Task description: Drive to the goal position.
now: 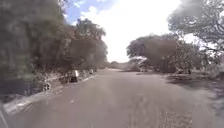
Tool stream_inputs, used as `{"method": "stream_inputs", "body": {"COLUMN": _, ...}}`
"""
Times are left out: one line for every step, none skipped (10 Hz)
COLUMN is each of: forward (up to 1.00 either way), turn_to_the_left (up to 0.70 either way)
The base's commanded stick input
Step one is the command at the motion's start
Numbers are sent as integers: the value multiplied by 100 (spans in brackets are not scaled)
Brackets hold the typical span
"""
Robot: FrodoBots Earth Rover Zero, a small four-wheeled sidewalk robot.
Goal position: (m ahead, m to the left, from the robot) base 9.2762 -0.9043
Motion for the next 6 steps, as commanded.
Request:
{"method": "stream_inputs", "body": {"forward": 70, "turn_to_the_left": 0}}
{"method": "stream_inputs", "body": {"forward": 70, "turn_to_the_left": 0}}
{"method": "stream_inputs", "body": {"forward": 70, "turn_to_the_left": 0}}
{"method": "stream_inputs", "body": {"forward": 70, "turn_to_the_left": 0}}
{"method": "stream_inputs", "body": {"forward": 70, "turn_to_the_left": 0}}
{"method": "stream_inputs", "body": {"forward": 70, "turn_to_the_left": 0}}
